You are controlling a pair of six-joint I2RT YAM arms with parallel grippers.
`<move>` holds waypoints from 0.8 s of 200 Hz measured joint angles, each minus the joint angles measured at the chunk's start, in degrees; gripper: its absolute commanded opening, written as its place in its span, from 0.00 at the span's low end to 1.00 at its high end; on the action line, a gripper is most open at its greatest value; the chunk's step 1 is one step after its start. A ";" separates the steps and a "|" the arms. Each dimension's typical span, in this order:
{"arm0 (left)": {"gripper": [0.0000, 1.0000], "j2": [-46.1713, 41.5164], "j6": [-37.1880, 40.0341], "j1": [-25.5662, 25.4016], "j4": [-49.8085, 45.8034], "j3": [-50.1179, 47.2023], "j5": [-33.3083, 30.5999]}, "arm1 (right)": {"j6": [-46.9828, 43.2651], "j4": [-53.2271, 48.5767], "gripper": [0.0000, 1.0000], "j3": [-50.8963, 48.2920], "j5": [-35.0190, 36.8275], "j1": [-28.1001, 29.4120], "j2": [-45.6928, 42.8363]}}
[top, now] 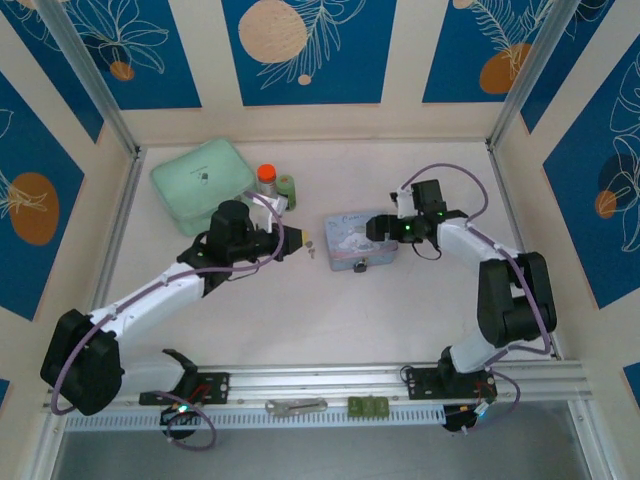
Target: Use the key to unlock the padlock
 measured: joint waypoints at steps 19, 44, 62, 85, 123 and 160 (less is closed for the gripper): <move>0.00 -0.17 -0.20 0.00 0.15 -0.39 0.04 | -0.81 0.04 0.87 0.94 -1.60 2.29 2.25; 0.00 -1.05 -0.24 0.00 0.22 -1.66 0.17 | -0.22 0.22 0.85 4.22 -3.37 6.43 4.72; 0.00 -2.23 -0.22 0.00 0.04 -2.40 0.17 | 1.75 1.77 0.84 6.71 -4.46 9.40 6.73; 0.00 -4.09 -0.22 0.00 0.02 -3.32 0.15 | 4.92 3.91 0.84 9.84 -5.31 12.94 10.01; 0.00 -6.05 -0.24 0.07 -0.57 -4.04 0.17 | 7.43 5.64 0.84 12.48 -5.77 16.04 11.19; 0.00 -6.49 -0.46 0.39 -0.50 -4.04 0.39 | 8.07 6.27 0.85 9.05 -5.73 15.06 0.09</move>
